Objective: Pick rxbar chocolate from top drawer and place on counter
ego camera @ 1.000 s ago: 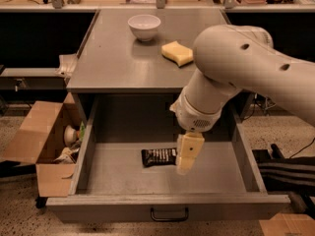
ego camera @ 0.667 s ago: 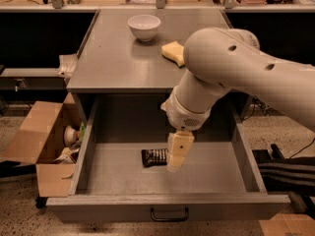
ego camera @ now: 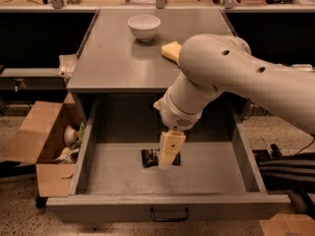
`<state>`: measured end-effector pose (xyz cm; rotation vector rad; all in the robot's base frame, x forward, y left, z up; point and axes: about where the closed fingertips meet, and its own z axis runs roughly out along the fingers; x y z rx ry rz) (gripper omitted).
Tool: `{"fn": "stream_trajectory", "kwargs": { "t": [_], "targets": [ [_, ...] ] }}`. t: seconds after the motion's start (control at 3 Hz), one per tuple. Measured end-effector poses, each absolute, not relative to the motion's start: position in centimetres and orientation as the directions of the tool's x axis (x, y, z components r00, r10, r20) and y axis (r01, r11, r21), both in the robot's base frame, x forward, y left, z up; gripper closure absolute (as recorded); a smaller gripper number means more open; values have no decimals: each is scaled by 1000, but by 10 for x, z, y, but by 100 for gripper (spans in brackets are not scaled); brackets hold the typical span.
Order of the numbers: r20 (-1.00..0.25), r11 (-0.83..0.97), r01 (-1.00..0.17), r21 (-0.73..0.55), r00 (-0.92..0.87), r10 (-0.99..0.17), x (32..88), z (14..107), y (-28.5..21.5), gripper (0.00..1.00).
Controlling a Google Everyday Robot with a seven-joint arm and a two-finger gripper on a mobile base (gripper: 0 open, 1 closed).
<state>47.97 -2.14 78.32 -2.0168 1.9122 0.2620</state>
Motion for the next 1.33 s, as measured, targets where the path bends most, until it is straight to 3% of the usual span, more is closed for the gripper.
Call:
{"fn": "stream_trajectory", "kwargs": {
  "t": [0.67,1.33],
  "targets": [
    [-437,-28,-991,-132,84,-895,500,749,-42,0],
    [-504,-42,-992,-119,96,-858,537,621,-102,0]
  ]
}}
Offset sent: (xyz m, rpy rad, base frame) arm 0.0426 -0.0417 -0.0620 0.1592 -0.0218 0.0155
